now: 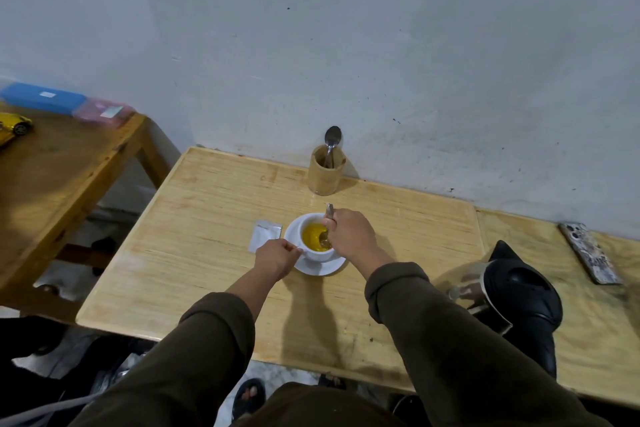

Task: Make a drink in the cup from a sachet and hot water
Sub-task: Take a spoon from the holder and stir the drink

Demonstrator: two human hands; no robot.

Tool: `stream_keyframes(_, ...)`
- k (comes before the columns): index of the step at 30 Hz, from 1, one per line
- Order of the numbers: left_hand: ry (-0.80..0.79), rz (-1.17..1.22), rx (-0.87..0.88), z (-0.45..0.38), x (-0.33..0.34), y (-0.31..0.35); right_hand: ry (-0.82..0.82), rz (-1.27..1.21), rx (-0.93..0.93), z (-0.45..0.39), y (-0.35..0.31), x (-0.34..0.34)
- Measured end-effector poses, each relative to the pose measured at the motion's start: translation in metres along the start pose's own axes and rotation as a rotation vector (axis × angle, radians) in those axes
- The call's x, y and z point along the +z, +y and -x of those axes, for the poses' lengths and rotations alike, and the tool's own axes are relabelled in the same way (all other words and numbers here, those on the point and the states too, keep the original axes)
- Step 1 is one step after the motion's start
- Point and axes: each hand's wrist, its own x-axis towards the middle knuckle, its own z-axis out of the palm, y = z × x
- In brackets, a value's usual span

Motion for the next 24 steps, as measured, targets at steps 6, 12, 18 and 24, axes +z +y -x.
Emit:
stream_keyframes(6,0.002,0.002,0.003,0.0001,0.0002,0.0002,-0.015,-0.11,0.026,0.0035,0.0004,0.0019)
stream_keyframes(12,0.006,-0.003,0.005,0.0004,0.0,0.0006,-0.092,-0.129,-0.043,0.0063,-0.0015,0.0005)
stream_keyframes(18,0.009,0.018,0.006,0.0007,0.0002,0.0001,0.004,-0.011,0.013,0.0043,-0.0002,-0.0021)
stream_keyframes(24,-0.001,0.034,0.008,0.0008,-0.0002,-0.0004,-0.039,-0.085,-0.027,0.0053,0.001,0.0019)
